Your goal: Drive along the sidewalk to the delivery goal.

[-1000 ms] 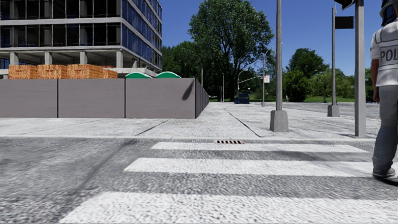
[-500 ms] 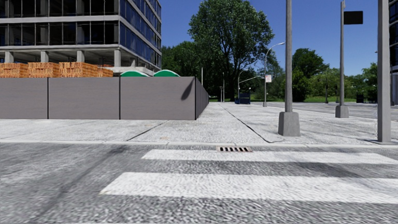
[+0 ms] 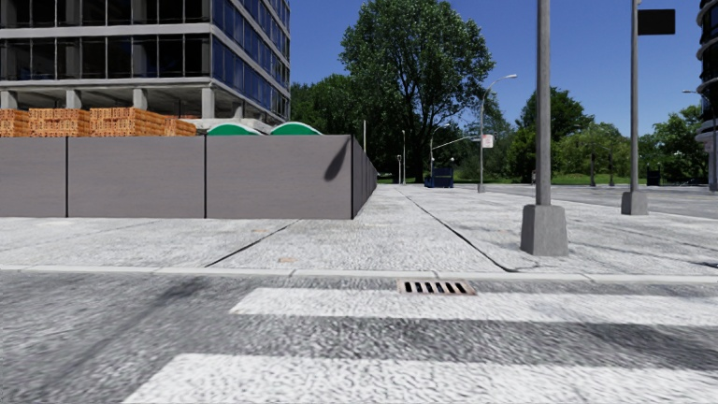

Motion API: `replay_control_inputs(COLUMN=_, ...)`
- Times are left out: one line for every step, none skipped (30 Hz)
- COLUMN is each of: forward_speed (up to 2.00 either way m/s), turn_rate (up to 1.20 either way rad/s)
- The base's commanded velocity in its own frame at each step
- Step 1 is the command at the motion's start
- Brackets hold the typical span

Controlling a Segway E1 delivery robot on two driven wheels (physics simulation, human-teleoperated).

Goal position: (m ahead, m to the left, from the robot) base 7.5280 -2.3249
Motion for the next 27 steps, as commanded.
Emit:
replay_control_inputs(forward_speed=1.07, turn_rate=0.00)
replay_control_inputs(forward_speed=1.07, turn_rate=0.00)
replay_control_inputs(forward_speed=1.07, turn_rate=0.00)
replay_control_inputs(forward_speed=1.07, turn_rate=0.00)
replay_control_inputs(forward_speed=1.07, turn_rate=0.00)
replay_control_inputs(forward_speed=1.07, turn_rate=0.00)
replay_control_inputs(forward_speed=1.07, turn_rate=0.00)
replay_control_inputs(forward_speed=1.07, turn_rate=0.00)
replay_control_inputs(forward_speed=1.07, turn_rate=0.00)
replay_control_inputs(forward_speed=1.07, turn_rate=0.00)
replay_control_inputs(forward_speed=1.07, turn_rate=0.00)
replay_control_inputs(forward_speed=1.07, turn_rate=0.00)
replay_control_inputs(forward_speed=1.07, turn_rate=0.00)
replay_control_inputs(forward_speed=1.07, turn_rate=0.00)
replay_control_inputs(forward_speed=1.07, turn_rate=0.00)
replay_control_inputs(forward_speed=1.07, turn_rate=0.00)
replay_control_inputs(forward_speed=1.07, turn_rate=0.00)
replay_control_inputs(forward_speed=1.07, turn_rate=0.00)
replay_control_inputs(forward_speed=1.07, turn_rate=0.00)
replay_control_inputs(forward_speed=1.07, turn_rate=0.00)
replay_control_inputs(forward_speed=1.07, turn_rate=0.00)
replay_control_inputs(forward_speed=1.07, turn_rate=0.00)
replay_control_inputs(forward_speed=1.07, turn_rate=0.00)
replay_control_inputs(forward_speed=1.07, turn_rate=0.00)
replay_control_inputs(forward_speed=1.07, turn_rate=0.00)
replay_control_inputs(forward_speed=1.07, turn_rate=0.00)
replay_control_inputs(forward_speed=1.07, turn_rate=0.00)
